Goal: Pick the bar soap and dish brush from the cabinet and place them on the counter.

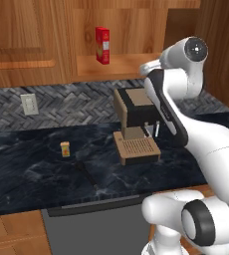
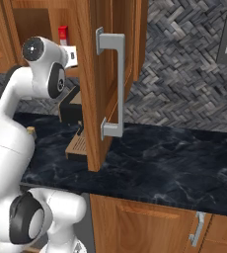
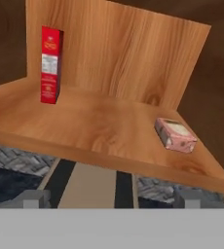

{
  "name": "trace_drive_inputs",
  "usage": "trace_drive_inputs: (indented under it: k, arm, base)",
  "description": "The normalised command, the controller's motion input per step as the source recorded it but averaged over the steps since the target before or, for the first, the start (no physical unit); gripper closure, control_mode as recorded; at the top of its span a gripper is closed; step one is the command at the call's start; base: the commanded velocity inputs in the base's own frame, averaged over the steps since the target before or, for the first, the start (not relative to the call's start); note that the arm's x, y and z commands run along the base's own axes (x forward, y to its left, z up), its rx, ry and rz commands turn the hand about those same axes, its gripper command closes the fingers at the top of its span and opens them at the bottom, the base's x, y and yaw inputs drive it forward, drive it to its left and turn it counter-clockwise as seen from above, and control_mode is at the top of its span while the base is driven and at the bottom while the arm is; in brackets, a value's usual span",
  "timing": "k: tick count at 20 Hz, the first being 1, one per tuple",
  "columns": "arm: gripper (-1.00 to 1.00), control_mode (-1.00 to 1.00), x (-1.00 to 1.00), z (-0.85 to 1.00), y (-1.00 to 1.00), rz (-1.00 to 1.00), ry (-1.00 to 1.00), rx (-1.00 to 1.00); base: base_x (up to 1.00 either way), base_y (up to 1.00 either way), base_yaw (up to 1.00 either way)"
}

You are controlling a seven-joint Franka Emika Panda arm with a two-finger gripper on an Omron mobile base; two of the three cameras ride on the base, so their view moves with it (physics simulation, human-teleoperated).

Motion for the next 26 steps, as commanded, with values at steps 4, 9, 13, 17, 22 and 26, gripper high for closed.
trace_drive_inputs:
  k: [4,9,13,17,22,26]
  arm:
    - [-1.0,-1.0,0.25,0.0,-0.16,0.0,0.1,0.02]
    - [-1.0,-1.0,0.29,0.0,-0.03,0.0,0.06,0.0]
    - [-1.0,-1.0,0.26,0.0,-0.03,0.0,0.0,0.0]
    - [-1.0,-1.0,0.19,-0.02,-0.07,0.0,0.0,0.0]
    - [-1.0,-1.0,0.15,-0.08,-0.08,0.0,-0.02,0.0]
    - [-1.0,-1.0,0.04,-0.16,-0.09,0.0,-0.06,0.0]
  base:
    - [0.0,0.0,0.0]
    - [0.0,0.0,0.0]
    - [0.0,0.0,0.0]
    - [0.0,0.0,0.0]
    - [0.0,0.0,0.0]
    - [0.0,0.0,0.0]
